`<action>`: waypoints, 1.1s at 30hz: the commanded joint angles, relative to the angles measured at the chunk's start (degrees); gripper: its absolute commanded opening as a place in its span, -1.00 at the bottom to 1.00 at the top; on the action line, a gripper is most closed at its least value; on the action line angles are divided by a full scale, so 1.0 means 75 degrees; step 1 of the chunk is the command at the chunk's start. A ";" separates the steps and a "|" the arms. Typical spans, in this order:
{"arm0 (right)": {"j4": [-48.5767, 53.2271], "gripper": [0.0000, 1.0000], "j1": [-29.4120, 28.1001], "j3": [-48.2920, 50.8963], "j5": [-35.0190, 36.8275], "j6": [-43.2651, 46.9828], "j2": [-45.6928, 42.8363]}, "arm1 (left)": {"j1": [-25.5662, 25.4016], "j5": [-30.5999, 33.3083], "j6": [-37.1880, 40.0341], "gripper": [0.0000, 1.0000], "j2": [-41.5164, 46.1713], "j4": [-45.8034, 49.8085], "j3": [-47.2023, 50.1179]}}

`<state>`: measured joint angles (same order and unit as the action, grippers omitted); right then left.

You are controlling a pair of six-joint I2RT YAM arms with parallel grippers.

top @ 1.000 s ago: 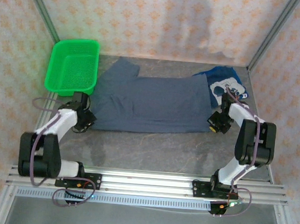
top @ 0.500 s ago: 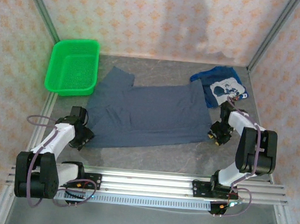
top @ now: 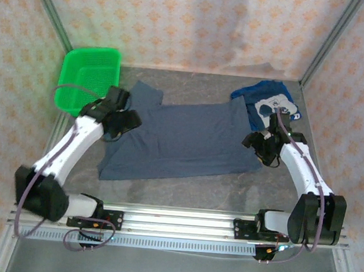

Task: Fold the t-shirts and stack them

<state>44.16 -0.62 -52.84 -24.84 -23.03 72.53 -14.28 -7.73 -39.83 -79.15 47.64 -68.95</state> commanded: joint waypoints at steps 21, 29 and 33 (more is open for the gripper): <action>-0.0256 0.74 -0.0245 -0.0404 -0.0708 0.0768 0.0163 | -0.1729 0.1373 0.2059 -0.25 -0.5393 0.1665 -0.3245; -0.0242 0.73 -0.0245 -0.0589 -0.0709 0.0825 0.0402 | -0.1751 0.1541 0.2145 -0.28 -0.5842 0.1508 -0.3415; -0.0227 0.74 -0.0248 -0.0654 -0.0661 0.0848 0.0420 | -0.1751 0.1786 0.2201 -0.39 -0.6039 0.1507 -0.3446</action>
<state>41.95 -2.22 -55.68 -30.46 -17.82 75.40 -27.07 1.78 -24.34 -123.46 57.60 -93.71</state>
